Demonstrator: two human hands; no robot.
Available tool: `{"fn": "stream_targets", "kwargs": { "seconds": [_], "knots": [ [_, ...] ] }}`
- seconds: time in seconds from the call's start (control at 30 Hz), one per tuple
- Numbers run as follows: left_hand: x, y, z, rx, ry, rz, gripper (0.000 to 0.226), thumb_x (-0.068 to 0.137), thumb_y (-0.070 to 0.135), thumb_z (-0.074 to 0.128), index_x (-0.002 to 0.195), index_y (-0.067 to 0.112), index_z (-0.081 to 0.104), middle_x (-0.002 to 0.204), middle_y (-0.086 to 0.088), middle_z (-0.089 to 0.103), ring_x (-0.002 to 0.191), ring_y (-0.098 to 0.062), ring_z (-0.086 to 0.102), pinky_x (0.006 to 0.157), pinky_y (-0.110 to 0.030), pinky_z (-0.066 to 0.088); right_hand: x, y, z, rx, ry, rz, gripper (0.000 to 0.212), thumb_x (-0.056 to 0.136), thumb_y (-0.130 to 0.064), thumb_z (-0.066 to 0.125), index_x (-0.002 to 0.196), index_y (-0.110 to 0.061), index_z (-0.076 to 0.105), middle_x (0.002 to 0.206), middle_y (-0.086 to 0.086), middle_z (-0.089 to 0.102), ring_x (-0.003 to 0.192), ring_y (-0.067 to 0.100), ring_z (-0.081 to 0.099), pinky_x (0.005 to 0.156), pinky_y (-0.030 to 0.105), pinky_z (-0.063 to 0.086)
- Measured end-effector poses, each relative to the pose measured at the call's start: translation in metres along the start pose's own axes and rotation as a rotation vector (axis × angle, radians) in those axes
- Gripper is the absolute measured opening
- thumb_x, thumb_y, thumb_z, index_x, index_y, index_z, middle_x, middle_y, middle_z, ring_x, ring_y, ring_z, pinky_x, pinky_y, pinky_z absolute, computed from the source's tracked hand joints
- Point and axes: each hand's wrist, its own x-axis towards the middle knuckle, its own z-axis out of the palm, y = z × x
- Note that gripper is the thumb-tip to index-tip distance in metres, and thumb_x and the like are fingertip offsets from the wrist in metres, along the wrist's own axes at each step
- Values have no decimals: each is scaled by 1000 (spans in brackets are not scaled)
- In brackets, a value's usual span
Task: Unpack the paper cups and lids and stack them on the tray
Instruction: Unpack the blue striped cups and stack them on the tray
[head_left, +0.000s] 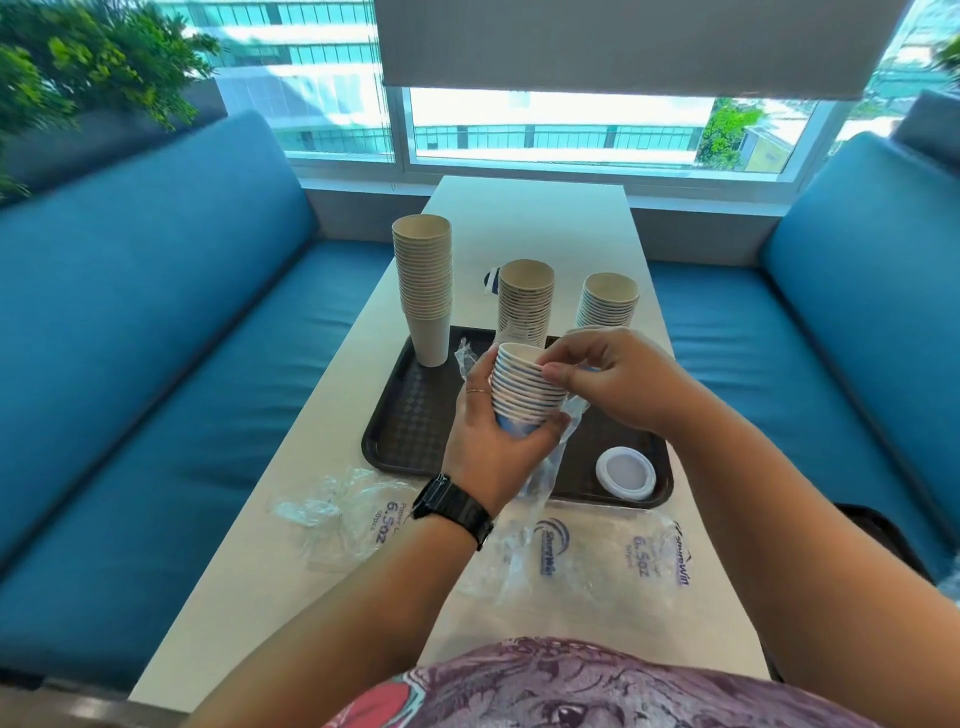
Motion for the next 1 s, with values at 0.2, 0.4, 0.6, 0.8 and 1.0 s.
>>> {"fn": "stream_targets", "kwargs": {
  "seconds": [0.2, 0.4, 0.6, 0.8, 1.0],
  "knots": [
    [-1, -3, 0, -5, -12, -25, 92, 72, 48, 82, 144, 42, 24, 134, 4, 48, 113, -10, 55, 95, -28, 50, 5, 8, 1, 30, 2, 24, 7, 88, -18, 70, 92, -22, 74, 82, -20, 68, 75, -7, 61, 77, 11, 46],
    [0, -9, 1, -33, -24, -46, 89, 72, 47, 82, 143, 41, 28, 132, 4, 50, 112, -8, 56, 91, -20, 47, 7, 10, 4, -93, 13, -5, 11, 92, -21, 65, 98, -20, 73, 81, -23, 62, 74, -10, 57, 65, 1, 40],
    [0, -14, 3, -69, -24, -58, 88, 70, 47, 83, 142, 41, 31, 129, 3, 53, 110, -6, 59, 94, -25, 52, 12, 13, 2, -149, 78, -37, 10, 93, -22, 63, 95, -19, 72, 78, -14, 61, 71, -5, 54, 60, 1, 36],
    [-2, -16, 6, -106, -49, -66, 100, 63, 64, 76, 142, 61, 14, 139, 3, 48, 120, -11, 56, 102, -42, 51, 15, 14, 2, -185, -7, -28, 7, 91, -22, 64, 91, -19, 69, 85, -6, 66, 73, 4, 58, 66, 15, 44],
    [-4, -14, 6, -95, -61, -53, 99, 61, 66, 73, 142, 61, 16, 141, 5, 45, 122, -10, 54, 102, -42, 50, 17, 16, 5, -185, -15, -47, 6, 87, -26, 69, 84, -22, 65, 83, -4, 64, 70, 5, 56, 64, 18, 46]
  ]
}}
